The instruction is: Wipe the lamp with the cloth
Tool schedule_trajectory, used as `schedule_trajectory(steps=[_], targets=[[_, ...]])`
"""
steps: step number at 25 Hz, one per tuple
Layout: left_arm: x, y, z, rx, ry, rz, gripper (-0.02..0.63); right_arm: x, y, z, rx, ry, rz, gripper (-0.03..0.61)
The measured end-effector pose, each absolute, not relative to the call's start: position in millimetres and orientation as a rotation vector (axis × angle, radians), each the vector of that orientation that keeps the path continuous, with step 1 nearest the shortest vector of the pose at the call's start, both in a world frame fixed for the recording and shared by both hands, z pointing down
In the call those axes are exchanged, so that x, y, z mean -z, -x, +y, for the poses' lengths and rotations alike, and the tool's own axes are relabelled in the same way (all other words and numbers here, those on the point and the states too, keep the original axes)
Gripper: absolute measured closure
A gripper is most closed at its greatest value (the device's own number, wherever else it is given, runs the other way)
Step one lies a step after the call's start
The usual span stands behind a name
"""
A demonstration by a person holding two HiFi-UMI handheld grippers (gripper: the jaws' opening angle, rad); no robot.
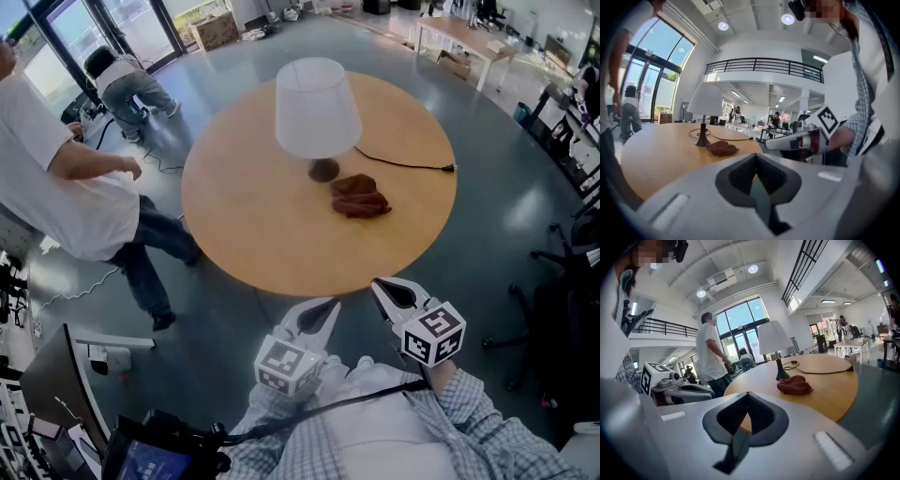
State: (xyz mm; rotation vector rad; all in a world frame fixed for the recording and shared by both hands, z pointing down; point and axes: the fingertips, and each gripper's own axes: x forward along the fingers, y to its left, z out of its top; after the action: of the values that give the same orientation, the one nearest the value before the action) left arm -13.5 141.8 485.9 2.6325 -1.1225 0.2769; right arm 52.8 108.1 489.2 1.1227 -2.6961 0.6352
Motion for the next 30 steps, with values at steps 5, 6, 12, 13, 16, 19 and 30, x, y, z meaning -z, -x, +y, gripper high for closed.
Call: schedule_trajectory(steps=[5,6,12,13,16,19,30], targets=[[-482.3,8.2,142.2,-0.274,-2.625,-1.098,0.611,-488.3,-54.0,106.8,-0.635,-1.119,-2.697,0.575],[-481.3,6.4,142.9,-0.274,-2.620,-1.091,0.611,-488.4,-54.5,106.8,-0.634,-1.118,-2.698,0.575],[-485.4,8.2,141.3,-0.281,-2.634,-1.121,0.611,-488.7,-58.8,107.3,-0.635,-1.119,-2.697,0.575],[-485.7,8.5,141.1,-0.282,-2.633,-1.121,0.611,-489.1,-58.7,106.9,-0.637,-1.120,-2.696,0.575],[-484.9,11.6,138.7,-0.281,-2.630,-1.123,0.611,-488.8,-56.3,104.5,-0.640,-1.121,-2.694,0.575],[-479.7,9.9,138.4,-0.277,-2.617,-1.104,0.611,-487.9,-55.2,102.2,-0.654,-1.131,-2.692,0.575],[-476.8,2.5,134.6,-0.245,-2.592,-1.250,0.611,-484.1,-97.9,105.2,-0.703,-1.150,-2.714,0.575]])
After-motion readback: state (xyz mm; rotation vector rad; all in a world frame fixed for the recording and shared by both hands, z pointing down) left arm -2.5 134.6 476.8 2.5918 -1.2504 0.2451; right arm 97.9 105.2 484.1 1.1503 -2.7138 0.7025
